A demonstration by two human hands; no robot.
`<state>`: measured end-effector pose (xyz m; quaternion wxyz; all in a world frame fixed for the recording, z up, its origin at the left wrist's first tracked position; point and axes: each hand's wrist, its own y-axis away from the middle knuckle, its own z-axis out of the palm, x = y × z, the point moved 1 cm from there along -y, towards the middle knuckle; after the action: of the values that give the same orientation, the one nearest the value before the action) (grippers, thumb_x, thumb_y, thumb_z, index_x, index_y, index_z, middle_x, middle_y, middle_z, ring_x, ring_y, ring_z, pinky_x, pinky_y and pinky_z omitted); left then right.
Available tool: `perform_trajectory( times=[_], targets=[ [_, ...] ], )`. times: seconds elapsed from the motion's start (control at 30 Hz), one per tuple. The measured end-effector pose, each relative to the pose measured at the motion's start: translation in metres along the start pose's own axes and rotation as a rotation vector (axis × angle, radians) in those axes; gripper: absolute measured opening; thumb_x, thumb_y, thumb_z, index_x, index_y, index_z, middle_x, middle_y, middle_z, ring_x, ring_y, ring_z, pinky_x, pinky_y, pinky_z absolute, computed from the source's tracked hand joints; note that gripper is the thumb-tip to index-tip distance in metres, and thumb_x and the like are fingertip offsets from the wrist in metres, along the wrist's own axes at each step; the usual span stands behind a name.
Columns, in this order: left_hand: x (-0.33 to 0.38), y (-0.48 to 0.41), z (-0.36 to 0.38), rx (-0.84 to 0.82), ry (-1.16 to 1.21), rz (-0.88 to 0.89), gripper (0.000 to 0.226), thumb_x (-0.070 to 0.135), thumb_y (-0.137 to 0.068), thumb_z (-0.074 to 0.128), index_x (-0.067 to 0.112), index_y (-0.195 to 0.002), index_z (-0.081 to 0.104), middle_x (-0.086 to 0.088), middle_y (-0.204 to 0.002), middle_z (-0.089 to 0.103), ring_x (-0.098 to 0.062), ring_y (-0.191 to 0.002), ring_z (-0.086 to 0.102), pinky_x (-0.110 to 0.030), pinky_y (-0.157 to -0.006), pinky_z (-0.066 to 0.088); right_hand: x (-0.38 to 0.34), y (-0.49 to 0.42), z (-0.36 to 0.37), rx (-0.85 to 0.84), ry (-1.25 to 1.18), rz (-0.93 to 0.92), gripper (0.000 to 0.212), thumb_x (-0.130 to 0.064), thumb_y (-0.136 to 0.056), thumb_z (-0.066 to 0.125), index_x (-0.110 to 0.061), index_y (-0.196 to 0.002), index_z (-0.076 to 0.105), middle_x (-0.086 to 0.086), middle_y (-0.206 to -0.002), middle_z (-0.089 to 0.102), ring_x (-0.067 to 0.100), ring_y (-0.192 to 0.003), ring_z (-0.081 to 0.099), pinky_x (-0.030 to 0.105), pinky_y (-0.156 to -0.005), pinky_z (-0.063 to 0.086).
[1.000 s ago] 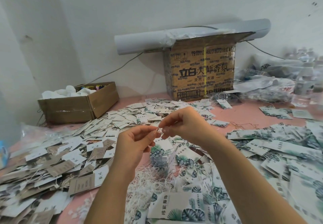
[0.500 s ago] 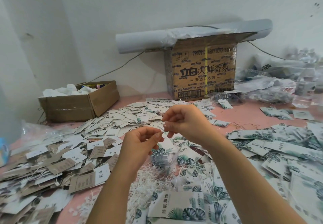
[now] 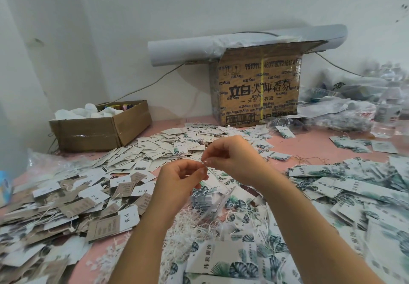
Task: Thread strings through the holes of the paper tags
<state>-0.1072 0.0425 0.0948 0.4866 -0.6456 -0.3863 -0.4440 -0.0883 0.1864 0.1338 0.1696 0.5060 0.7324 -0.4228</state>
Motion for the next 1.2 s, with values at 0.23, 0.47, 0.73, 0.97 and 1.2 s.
perform_trajectory(
  times=[0.23,0.47,0.73,0.97,1.2],
  targets=[
    [-0.0003,-0.0005,-0.0016,0.011,-0.031,0.004,0.006,0.012,-0.083,0.069,0.018,-0.081,0.070,0.001,-0.067,0.072,-0.003,-0.050,0.056,-0.012,-0.046,0.041,0.0011,0.0000,0.0006,0.024,-0.060,-0.021,0.021,-0.003,-0.083,0.065,-0.023,-0.075,0.062,-0.012,-0.060,0.057,-0.007,-0.050,0.051,0.011,-0.055,0.046],
    [0.0016,-0.0007,-0.0023,0.040,-0.034,0.001,0.006,0.011,-0.083,0.068,0.016,-0.081,0.070,0.002,-0.066,0.071,-0.002,-0.048,0.055,-0.012,-0.045,0.041,0.0006,0.0010,-0.0008,-0.066,-0.043,-0.017,0.026,-0.004,-0.081,0.067,-0.027,-0.072,0.061,-0.007,-0.064,0.062,-0.003,-0.054,0.056,0.016,-0.061,0.053],
    [0.0035,0.0004,-0.0012,0.039,-0.017,0.011,0.003,0.013,-0.082,0.069,0.015,-0.081,0.070,0.003,-0.065,0.071,-0.002,-0.048,0.055,-0.012,-0.046,0.041,0.0025,0.0007,-0.0037,-0.016,0.059,0.025,0.019,-0.014,-0.085,0.065,-0.025,-0.070,0.059,-0.007,-0.062,0.059,0.002,-0.053,0.052,0.019,-0.056,0.049],
    [0.0050,0.0014,0.0001,0.032,-0.024,0.034,0.009,0.007,-0.083,0.067,0.015,-0.081,0.069,0.004,-0.062,0.070,0.000,-0.047,0.055,-0.011,-0.045,0.040,0.0005,0.0007,-0.0023,-0.020,-0.004,-0.012,0.019,-0.010,-0.080,0.070,-0.025,-0.072,0.064,-0.014,-0.059,0.059,-0.006,-0.052,0.053,0.014,-0.057,0.049],
    [0.0074,0.0036,0.0001,0.015,-0.117,0.104,0.014,0.007,-0.083,0.067,0.020,-0.080,0.068,0.006,-0.064,0.070,0.001,-0.049,0.055,-0.009,-0.047,0.041,0.0050,0.0010,-0.0046,0.011,-0.085,0.059,0.018,-0.011,-0.076,0.074,-0.022,-0.068,0.062,0.009,-0.065,0.068,0.012,-0.053,0.060,0.046,-0.063,0.057]
  ],
)
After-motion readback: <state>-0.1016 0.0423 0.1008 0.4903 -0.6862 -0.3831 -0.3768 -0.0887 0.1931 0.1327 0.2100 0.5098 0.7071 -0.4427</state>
